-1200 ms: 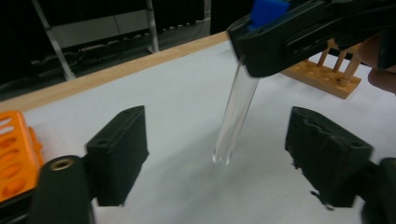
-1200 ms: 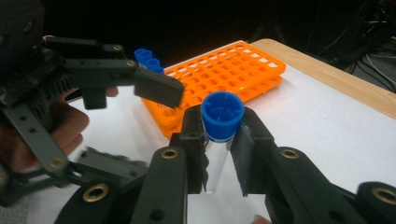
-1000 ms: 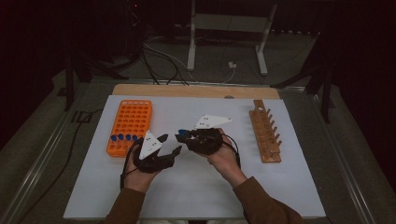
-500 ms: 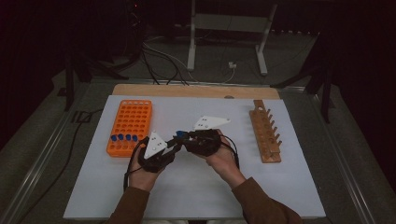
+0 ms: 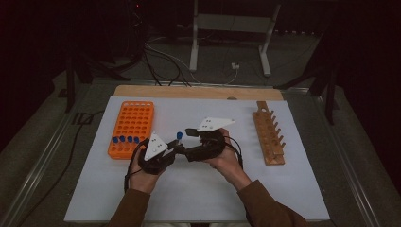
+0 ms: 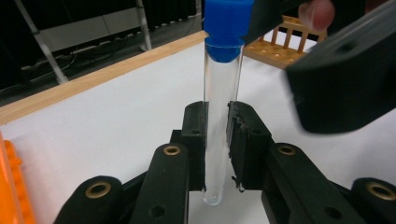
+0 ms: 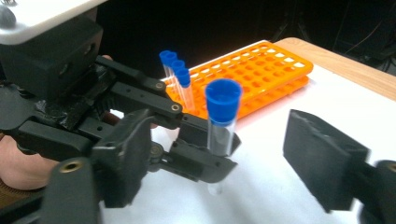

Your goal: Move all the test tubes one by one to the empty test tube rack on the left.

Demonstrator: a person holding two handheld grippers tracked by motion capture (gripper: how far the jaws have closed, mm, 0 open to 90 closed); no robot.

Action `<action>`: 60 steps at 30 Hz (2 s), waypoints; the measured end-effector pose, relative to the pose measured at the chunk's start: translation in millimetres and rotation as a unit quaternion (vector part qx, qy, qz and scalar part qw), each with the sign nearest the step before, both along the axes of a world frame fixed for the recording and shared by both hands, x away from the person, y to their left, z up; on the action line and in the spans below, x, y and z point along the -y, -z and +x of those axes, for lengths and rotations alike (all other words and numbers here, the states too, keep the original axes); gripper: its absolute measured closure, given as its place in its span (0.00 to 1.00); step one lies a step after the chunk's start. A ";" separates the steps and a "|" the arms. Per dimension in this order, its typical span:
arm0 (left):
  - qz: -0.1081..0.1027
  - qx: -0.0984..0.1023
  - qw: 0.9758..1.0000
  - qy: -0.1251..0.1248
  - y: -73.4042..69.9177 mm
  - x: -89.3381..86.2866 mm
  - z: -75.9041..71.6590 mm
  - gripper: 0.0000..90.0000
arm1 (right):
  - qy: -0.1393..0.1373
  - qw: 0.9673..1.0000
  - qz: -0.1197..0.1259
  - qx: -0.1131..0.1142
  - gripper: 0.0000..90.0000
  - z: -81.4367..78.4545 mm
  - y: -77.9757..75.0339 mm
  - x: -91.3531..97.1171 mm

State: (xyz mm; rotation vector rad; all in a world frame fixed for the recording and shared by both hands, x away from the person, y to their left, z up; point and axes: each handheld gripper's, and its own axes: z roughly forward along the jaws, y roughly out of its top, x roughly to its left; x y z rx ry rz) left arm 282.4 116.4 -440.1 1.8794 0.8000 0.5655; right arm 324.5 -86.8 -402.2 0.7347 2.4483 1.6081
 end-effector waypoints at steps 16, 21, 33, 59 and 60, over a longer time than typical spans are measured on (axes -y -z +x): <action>-0.017 -0.004 0.999 -0.036 -2.2 -32.1 -1.7 0.87 | 0.050 0.999 0.000 -0.001 0.13 6.3 4.7 30.8; -0.029 -0.003 0.998 -0.048 -5.4 -48.5 -4.6 0.87 | 0.073 0.997 -0.012 0.006 0.11 7.2 9.0 40.3; -0.053 0.005 0.995 -0.080 -10.6 -93.3 -16.3 0.87 | 0.106 0.994 -0.017 0.012 0.08 8.6 13.3 59.6; -0.050 0.015 0.982 -0.181 1.7 -165.8 -37.6 0.86 | 0.132 0.991 -0.008 0.013 0.06 8.1 16.4 84.5; -0.050 0.015 0.981 -0.187 3.0 -168.1 -36.4 0.86 | 0.133 0.991 -0.008 0.013 0.06 8.1 16.2 84.9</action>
